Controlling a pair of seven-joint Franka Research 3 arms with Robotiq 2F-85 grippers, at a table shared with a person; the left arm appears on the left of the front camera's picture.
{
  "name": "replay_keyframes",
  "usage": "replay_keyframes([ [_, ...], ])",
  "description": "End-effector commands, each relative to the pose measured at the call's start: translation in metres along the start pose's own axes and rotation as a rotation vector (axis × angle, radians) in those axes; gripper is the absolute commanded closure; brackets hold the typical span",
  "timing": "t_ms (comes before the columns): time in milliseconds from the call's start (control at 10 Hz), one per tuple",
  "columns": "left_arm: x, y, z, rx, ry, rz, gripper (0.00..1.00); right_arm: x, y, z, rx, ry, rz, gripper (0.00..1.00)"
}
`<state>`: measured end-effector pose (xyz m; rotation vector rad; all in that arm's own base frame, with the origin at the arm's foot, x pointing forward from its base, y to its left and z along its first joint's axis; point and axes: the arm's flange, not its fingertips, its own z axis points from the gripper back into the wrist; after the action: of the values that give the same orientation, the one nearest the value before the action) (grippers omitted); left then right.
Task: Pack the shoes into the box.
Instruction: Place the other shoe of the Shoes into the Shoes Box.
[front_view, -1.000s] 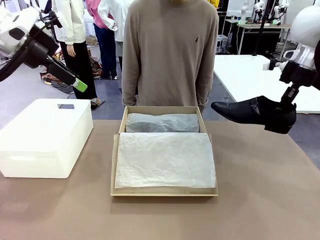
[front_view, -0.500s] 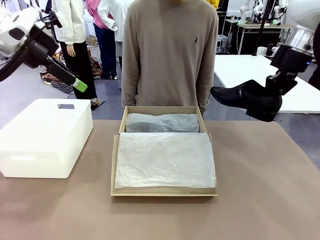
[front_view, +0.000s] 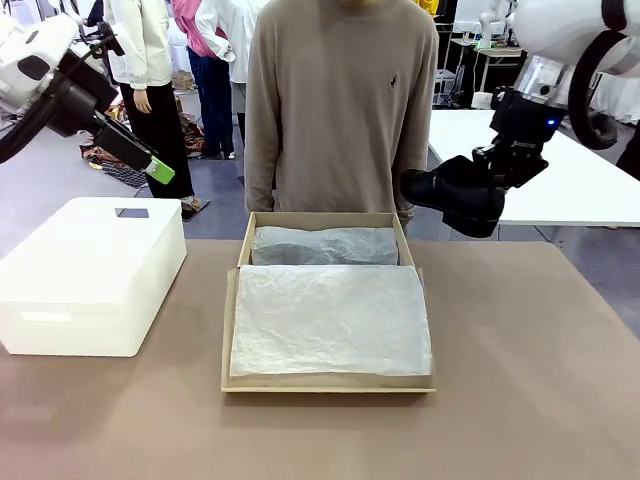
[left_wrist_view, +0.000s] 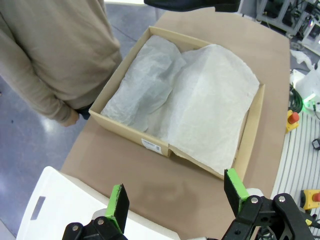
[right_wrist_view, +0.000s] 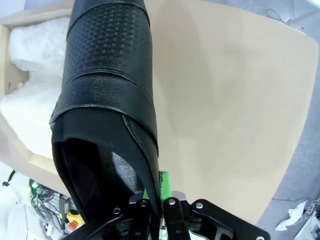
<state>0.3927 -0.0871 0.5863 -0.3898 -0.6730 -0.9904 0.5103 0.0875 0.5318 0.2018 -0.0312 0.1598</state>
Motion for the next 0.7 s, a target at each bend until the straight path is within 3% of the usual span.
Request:
replay_keyframes([
  [0, 0.0004, -0.0006, -0.0012, -0.002, -0.023, 0.010, 0.00, -0.0008, -0.0115, 0.0023, 0.012, -0.003, 0.001, 1.00],
  [600, 0.0004, -0.0006, -0.0012, -0.002, -0.023, 0.010, 0.00, 0.0004, -0.0119, -0.0014, 0.003, 0.005, -0.018, 1.00],
])
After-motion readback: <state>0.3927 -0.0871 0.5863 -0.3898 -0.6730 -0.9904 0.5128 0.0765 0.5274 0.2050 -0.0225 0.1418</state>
